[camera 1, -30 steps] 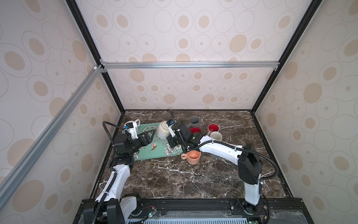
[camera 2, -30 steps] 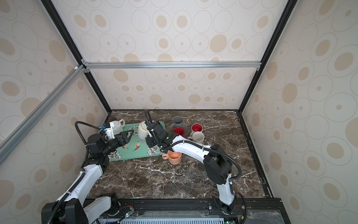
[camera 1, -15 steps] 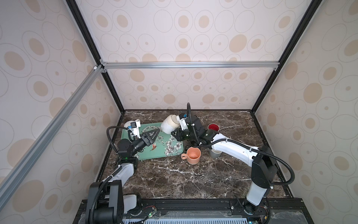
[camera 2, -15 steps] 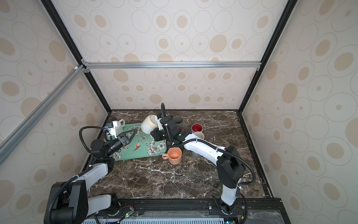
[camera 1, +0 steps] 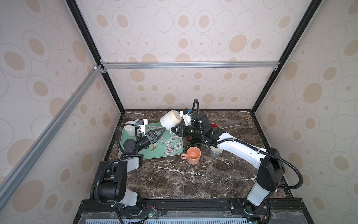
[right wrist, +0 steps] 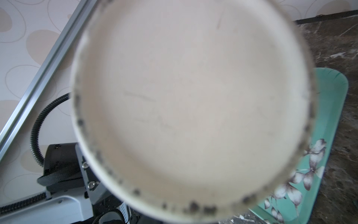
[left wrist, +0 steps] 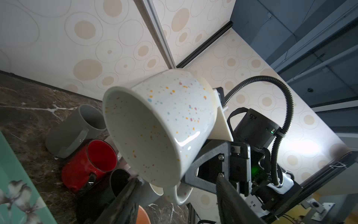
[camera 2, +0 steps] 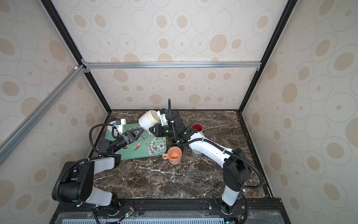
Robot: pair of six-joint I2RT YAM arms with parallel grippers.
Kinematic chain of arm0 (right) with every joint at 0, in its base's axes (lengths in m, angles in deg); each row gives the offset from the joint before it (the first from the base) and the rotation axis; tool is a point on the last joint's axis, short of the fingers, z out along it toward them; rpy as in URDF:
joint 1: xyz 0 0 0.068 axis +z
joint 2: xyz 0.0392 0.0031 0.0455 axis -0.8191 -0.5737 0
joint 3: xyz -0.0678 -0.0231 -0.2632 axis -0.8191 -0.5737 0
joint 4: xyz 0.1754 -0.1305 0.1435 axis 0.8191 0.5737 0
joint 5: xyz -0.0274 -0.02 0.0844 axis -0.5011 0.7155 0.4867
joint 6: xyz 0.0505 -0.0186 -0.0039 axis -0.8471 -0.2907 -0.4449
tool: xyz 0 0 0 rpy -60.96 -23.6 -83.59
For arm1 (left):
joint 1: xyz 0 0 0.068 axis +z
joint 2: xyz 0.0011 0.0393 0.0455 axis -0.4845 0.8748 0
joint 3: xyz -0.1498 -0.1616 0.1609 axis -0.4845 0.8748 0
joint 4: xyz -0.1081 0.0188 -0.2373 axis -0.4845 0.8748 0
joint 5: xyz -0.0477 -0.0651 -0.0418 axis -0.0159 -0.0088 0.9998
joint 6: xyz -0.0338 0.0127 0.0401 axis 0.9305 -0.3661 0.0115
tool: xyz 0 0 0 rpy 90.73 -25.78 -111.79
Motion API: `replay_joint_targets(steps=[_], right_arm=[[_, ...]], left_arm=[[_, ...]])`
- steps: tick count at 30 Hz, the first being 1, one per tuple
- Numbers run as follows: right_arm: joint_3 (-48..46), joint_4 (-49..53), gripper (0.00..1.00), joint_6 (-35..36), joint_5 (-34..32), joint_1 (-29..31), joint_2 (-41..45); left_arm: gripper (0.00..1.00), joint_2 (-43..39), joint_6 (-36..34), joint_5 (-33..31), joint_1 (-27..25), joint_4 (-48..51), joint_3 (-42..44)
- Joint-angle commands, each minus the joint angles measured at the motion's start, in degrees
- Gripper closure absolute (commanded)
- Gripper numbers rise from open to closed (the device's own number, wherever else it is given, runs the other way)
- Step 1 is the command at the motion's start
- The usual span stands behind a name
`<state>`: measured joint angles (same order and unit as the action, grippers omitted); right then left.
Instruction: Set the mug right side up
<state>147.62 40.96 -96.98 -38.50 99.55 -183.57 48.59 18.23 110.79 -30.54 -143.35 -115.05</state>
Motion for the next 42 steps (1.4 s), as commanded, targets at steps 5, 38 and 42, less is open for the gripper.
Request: replay_joint_targets(steps=[5,38,42], right_arm=[[-0.29,-8.72,1.00,-2.72,4.91,0.13,3.15],[-6.22,11.36,0.46,3.45,-2.42,-7.18,16.74],[-6.86,22.86,0.45,8.17,-7.06,-11.61,21.42]], left_arm=[[0.43,0.20,6.62,3.12,-1.69,-17.57,-5.51],[1.00,-9.10,-5.46,3.93,-6.96,7.53,-14.72],[1.00,-13.95,-34.61,-0.64,-13.13,45.83,-21.97]])
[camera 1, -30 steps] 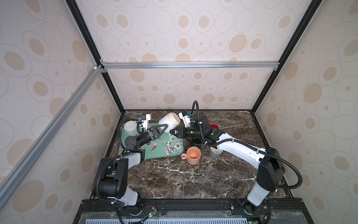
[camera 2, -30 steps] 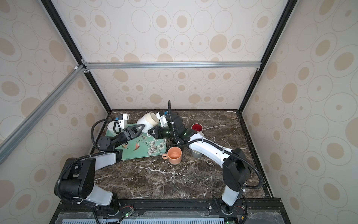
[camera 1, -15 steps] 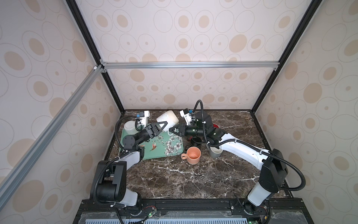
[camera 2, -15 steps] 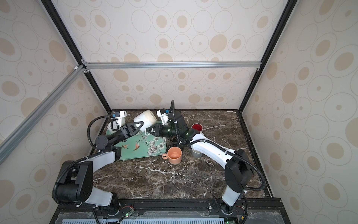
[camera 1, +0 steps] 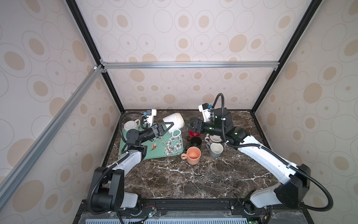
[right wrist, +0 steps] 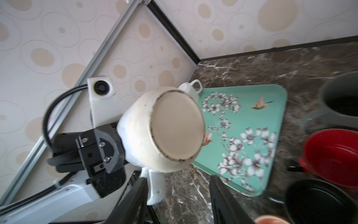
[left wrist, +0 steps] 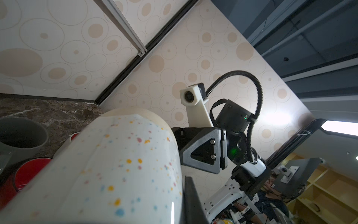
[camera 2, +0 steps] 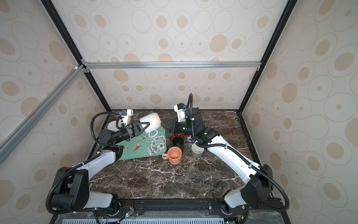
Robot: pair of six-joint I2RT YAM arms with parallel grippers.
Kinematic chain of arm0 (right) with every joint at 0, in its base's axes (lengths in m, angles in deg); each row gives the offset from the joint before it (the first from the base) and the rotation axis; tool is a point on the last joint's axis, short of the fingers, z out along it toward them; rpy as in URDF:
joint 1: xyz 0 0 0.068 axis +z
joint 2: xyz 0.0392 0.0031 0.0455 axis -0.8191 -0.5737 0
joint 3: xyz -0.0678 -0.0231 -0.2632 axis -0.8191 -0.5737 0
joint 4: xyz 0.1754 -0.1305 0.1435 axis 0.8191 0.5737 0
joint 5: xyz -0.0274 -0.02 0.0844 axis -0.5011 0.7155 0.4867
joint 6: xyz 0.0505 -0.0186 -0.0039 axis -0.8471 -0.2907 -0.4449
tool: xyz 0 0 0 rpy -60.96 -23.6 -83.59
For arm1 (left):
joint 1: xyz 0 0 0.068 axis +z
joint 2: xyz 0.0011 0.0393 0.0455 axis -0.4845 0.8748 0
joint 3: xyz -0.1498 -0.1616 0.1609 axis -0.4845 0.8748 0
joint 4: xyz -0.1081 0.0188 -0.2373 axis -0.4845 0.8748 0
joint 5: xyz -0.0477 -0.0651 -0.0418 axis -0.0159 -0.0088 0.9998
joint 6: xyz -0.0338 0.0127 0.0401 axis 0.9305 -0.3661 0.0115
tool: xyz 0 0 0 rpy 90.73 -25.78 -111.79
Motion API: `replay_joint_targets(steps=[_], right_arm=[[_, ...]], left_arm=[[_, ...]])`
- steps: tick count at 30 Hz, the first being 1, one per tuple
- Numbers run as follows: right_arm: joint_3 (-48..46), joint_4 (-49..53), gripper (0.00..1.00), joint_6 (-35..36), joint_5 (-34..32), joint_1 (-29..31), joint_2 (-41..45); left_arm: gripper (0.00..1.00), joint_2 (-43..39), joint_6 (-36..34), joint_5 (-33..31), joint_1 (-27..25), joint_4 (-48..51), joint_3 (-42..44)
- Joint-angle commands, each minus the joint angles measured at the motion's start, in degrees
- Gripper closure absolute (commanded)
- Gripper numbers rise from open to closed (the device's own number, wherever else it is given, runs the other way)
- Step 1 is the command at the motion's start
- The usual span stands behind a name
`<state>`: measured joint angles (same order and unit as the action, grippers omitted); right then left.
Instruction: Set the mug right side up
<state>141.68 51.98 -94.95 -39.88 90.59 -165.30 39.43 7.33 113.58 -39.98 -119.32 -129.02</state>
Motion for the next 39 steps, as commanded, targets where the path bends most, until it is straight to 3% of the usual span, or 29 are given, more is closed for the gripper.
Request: replay_joint_targets(steps=[1,3,14,19,23,28,39], right_arm=[[-1.20,14.33,0.45,6.79,-6.33,-4.22,4.16],[-2.18,17.73,0.45,7.87,-6.52,-7.84,6.05],[-10.74,23.68,0.44,11.09,-3.02,-26.13,13.56],[-12.53,25.69,0.44,12.83,-2.84,-29.49,13.99],[-14.16,25.89,0.44,13.46,-2.25,-31.20,14.03],[-15.75,26.08,0.44,14.02,-3.37,-32.81,13.88],[-15.62,28.16,0.44,16.67,-11.57,-34.28,13.27]], left_arm=[[1.00,-5.12,-31.02,-5.50,-5.71,32.18,-10.94],[1.00,-4.37,-38.84,-8.86,-9.06,42.57,-15.28],[1.00,9.42,-63.48,-25.42,-32.45,72.06,-32.76],[1.00,20.37,-79.35,-35.78,-42.94,90.56,-46.50],[1.00,30.36,-88.91,-43.41,-48.49,104.02,-57.11],[1.00,36.93,-94.94,-46.36,-51.19,111.55,-64.12],[1.00,41.08,-100.36,-54.20,-52.19,114.93,-64.46]])
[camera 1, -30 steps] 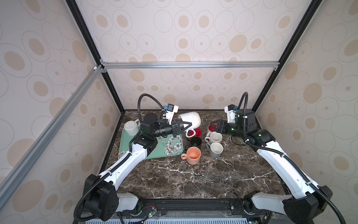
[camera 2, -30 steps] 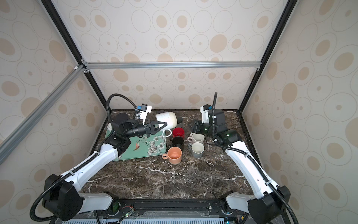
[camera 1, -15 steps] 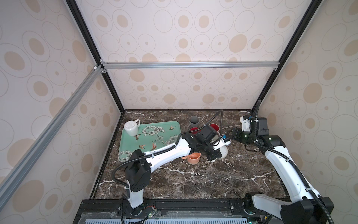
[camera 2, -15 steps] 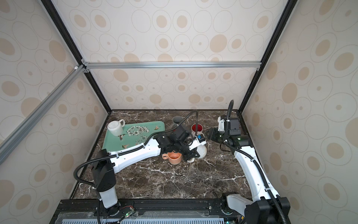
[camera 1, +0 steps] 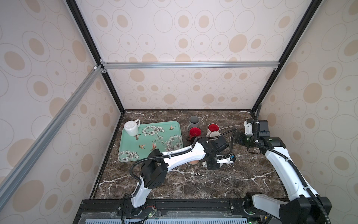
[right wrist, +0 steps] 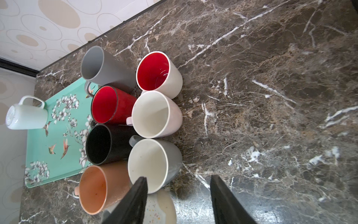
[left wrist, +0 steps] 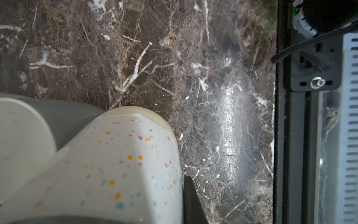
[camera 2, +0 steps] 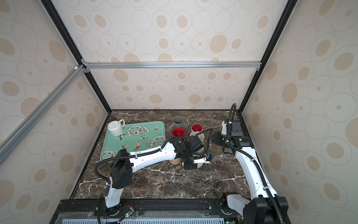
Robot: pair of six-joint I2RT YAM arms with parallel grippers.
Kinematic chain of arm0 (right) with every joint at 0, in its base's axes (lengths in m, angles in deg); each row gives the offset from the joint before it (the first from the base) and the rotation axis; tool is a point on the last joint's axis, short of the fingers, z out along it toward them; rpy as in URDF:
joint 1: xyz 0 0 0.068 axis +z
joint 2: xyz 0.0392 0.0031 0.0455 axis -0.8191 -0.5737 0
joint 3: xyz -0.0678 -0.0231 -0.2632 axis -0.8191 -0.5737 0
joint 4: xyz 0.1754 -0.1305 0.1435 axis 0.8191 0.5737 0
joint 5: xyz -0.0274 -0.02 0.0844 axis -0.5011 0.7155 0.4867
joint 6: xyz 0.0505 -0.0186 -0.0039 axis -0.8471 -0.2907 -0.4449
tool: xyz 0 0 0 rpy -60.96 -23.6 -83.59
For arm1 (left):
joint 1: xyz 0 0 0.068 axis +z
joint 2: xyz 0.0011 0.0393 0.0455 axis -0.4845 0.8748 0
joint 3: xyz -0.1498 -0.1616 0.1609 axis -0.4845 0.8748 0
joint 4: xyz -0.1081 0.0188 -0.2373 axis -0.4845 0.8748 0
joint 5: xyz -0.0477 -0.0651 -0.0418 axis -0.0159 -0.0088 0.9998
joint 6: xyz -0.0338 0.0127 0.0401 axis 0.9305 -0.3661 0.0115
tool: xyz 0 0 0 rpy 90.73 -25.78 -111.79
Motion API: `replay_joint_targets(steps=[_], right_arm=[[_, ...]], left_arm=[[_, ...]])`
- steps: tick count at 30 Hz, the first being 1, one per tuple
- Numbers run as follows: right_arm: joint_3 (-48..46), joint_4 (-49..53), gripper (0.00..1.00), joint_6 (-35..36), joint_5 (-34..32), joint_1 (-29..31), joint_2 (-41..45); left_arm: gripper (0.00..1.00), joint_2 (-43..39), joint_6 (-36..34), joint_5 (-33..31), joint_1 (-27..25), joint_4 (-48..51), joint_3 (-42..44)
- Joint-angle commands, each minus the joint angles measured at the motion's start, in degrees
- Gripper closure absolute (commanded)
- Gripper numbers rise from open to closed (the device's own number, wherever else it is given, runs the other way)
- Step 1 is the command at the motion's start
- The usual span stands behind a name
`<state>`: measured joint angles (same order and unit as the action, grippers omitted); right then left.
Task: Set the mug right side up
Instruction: 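Carry the speckled mug with the left gripper and set it upright beside the mugs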
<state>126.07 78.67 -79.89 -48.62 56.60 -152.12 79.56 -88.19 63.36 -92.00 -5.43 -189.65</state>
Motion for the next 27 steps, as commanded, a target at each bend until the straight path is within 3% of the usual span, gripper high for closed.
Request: replay_joint_targets(steps=[1,14,27], right_arm=[[-0.05,1.45,0.44,1.62,-2.81,-0.29,0.01],[-0.48,-1.26,0.44,1.09,1.01,-0.29,-1.59],[-0.98,-3.80,0.44,0.67,2.52,-0.31,-1.49]], left_arm=[[1.00,1.48,-5.30,-4.36,-0.17,1.36,-3.96],[1.00,4.80,-7.25,-6.05,-0.50,1.64,-3.72],[0.72,5.61,-6.38,-8.59,-0.54,2.28,-4.27]])
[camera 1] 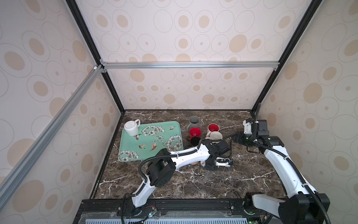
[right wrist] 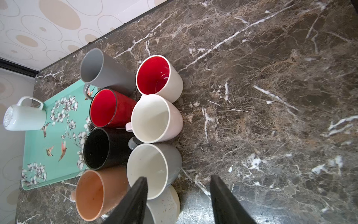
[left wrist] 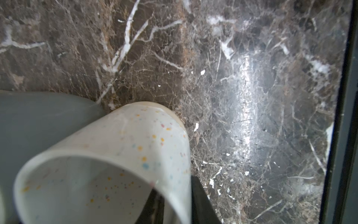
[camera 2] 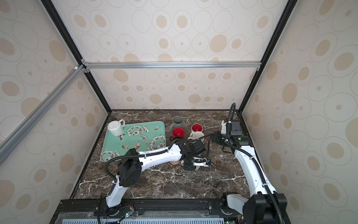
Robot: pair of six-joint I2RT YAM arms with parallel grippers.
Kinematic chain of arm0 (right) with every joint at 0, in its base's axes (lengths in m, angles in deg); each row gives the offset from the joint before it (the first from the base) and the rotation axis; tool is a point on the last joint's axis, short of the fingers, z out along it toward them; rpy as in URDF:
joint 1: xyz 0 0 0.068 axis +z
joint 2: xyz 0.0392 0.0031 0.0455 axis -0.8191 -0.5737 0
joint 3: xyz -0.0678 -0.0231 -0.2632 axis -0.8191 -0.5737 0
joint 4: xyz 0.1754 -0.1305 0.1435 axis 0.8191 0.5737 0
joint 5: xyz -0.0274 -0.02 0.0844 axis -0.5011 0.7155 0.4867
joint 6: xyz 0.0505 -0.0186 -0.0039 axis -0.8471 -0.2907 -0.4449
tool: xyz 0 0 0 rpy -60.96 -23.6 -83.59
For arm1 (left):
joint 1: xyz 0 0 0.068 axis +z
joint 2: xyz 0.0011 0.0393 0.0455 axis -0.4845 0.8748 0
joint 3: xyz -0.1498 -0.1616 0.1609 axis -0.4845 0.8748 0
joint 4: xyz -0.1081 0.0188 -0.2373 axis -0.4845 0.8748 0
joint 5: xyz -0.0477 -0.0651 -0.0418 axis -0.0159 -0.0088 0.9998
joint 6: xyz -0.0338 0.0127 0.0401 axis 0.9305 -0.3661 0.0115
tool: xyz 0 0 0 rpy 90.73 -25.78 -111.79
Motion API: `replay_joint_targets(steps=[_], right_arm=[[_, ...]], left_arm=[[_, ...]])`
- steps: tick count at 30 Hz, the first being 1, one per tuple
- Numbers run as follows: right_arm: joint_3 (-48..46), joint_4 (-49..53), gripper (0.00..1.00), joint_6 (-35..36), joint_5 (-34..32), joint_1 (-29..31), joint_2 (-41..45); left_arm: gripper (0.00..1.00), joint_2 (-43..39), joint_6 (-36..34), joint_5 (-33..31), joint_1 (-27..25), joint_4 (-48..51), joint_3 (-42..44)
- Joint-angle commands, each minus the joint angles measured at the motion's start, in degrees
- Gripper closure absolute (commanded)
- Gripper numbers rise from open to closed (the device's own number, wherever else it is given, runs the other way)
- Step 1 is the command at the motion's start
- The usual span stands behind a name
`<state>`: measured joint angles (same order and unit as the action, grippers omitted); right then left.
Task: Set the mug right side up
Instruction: 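Carry the speckled mug with the left gripper and set it upright beside the mugs, then open the left gripper and return it over the tray while the right gripper follows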
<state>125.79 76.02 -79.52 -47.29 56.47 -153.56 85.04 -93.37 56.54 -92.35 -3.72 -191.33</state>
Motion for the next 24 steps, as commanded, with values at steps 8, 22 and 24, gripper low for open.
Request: replay_joint_targets(steps=[8,22,24], right_arm=[[0.26,-0.99,0.45,-1.07,2.86,-0.16,-0.16],[1.45,0.54,0.48,-2.76,4.27,1.17,1.10],[1.86,0.65,0.48,-2.88,3.54,2.23,0.98]], left_arm=[[0.58,-2.76,-0.30,-2.48,-0.17,0.69,-4.55],[0.47,-11.76,0.53,-3.95,-0.17,-1.71,-5.36],[0.46,-13.30,0.69,-4.57,0.06,-2.28,-5.12]])
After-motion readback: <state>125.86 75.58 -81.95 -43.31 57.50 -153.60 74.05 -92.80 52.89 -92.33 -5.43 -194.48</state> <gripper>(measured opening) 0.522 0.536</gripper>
